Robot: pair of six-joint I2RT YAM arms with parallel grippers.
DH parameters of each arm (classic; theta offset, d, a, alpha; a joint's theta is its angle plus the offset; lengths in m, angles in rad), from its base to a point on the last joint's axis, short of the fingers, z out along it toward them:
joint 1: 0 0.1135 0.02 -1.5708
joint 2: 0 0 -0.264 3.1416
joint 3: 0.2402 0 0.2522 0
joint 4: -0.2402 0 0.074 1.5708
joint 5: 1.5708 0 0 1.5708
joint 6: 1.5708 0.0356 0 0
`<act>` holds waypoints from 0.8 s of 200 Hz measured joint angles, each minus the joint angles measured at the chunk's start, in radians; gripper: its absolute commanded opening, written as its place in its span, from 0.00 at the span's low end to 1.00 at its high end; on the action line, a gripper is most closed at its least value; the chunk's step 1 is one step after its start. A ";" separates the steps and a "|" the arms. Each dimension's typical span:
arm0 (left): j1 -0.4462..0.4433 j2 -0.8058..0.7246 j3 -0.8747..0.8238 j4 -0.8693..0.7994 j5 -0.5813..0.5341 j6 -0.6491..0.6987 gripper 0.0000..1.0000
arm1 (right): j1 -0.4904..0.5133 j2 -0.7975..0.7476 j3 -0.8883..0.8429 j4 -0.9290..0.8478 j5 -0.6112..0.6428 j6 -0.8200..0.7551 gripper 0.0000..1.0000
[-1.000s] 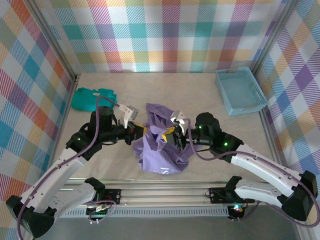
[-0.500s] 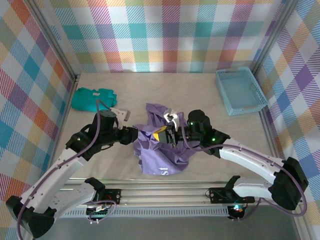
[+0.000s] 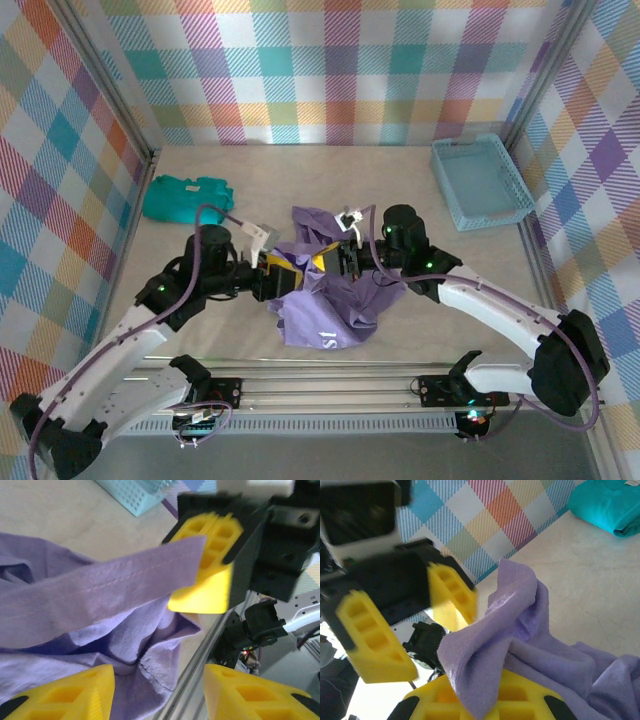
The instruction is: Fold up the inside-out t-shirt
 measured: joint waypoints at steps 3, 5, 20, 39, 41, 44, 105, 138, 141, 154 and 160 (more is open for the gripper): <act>-0.003 0.007 -0.002 0.005 0.005 0.000 0.51 | -0.003 0.000 0.001 0.000 -0.005 0.000 0.01; -0.004 0.011 -0.002 0.007 0.007 0.001 0.51 | -0.005 0.000 0.002 0.000 -0.008 0.000 0.01; -0.016 0.042 -0.002 0.021 0.025 0.007 0.51 | -0.016 0.000 0.003 -0.001 -0.028 0.003 0.01; -0.024 0.071 -0.002 0.035 0.037 0.018 0.46 | -0.024 0.000 0.003 -0.004 -0.044 0.004 0.01; -0.024 0.073 -0.002 0.035 0.037 0.019 0.45 | -0.024 0.000 0.003 -0.005 -0.046 0.004 0.01; -0.025 0.077 -0.002 0.037 0.039 0.020 0.44 | -0.026 0.000 0.003 -0.005 -0.048 0.005 0.00; -0.039 0.124 -0.002 0.058 0.056 0.034 0.10 | -0.027 0.000 0.003 -0.009 -0.057 0.018 0.00; -0.039 0.114 -0.001 0.059 0.031 0.024 0.00 | -0.027 -0.001 0.024 -0.113 0.039 0.006 0.26; -0.039 0.110 -0.001 0.060 0.023 0.016 0.00 | -0.026 -0.001 0.032 -0.145 0.071 0.005 0.30; -0.039 0.086 -0.001 0.072 -0.016 -0.018 0.00 | -0.026 -0.003 0.072 -0.260 0.203 -0.008 0.39; -0.040 0.074 -0.001 0.085 -0.039 -0.041 0.00 | -0.026 -0.014 0.080 -0.291 0.256 -0.015 0.42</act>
